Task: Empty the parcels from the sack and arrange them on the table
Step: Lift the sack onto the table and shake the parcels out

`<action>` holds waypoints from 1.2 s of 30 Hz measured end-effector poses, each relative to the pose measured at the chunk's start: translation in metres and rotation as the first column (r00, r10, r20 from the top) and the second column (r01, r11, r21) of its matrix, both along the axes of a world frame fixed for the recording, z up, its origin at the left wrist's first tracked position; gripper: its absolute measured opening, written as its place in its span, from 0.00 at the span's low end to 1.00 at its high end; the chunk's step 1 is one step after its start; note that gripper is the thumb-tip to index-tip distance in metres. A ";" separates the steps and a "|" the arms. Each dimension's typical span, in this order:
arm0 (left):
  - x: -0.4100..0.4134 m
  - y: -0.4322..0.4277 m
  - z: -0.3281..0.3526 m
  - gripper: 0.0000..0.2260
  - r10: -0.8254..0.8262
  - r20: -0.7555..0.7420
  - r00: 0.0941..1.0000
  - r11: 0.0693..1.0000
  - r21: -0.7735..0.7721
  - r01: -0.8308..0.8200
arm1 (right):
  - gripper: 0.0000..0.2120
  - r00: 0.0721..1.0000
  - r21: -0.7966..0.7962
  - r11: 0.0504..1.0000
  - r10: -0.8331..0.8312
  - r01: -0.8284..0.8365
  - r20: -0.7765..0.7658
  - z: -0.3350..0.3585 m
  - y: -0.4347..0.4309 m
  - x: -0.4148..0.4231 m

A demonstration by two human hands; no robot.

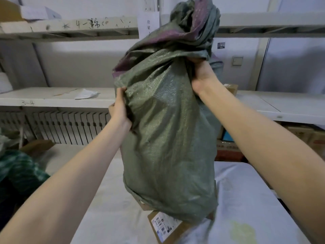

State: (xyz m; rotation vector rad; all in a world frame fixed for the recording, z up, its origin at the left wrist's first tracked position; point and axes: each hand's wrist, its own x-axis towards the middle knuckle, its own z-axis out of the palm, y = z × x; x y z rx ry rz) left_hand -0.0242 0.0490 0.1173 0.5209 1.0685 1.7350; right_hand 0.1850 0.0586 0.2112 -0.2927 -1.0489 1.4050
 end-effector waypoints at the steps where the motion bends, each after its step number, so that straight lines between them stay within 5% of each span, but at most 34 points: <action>1: -0.002 -0.001 0.004 0.40 0.006 -0.004 1.000 0.999 0.037 -0.006 | 0.08 1.000 0.020 1.000 0.000 0.000 0.002 0.002 -0.004 -0.001; 8: 0.008 -0.005 -0.004 0.37 0.018 -0.020 1.000 0.980 0.200 -0.014 | 0.14 0.994 0.065 0.998 0.014 -0.021 0.110 -0.010 -0.014 0.018; 14: 0.023 -0.001 -0.052 0.38 -0.039 0.001 0.999 0.993 0.116 0.038 | 0.17 0.955 0.000 0.997 -0.080 0.083 0.285 -0.034 -0.024 0.035; 19: 0.039 0.004 -0.047 0.39 -0.042 -0.050 0.998 0.993 0.113 0.047 | 0.14 0.982 -0.149 0.970 -0.187 0.190 0.040 -0.023 -0.034 0.045; 28: 0.056 0.013 0.002 0.39 -0.076 -0.083 0.994 0.959 0.266 0.096 | 0.14 0.960 0.052 0.960 -0.270 0.274 -0.069 0.018 -0.048 0.054; 31: 0.068 0.023 -0.016 0.31 -0.137 -0.118 0.984 0.967 0.199 0.159 | 0.14 0.939 0.011 0.948 -0.317 0.318 0.132 0.006 -0.030 0.072; 34: 0.079 0.033 -0.054 0.25 -0.162 -0.197 0.967 0.981 0.075 0.179 | 0.18 0.730 0.049 0.885 -0.413 0.463 0.544 -0.021 -0.012 0.084; 36: 0.081 0.044 -0.068 0.26 -0.190 -0.263 0.946 0.980 0.008 0.199 | 0.19 0.604 0.133 0.904 -0.374 0.406 0.703 -0.036 -0.006 0.087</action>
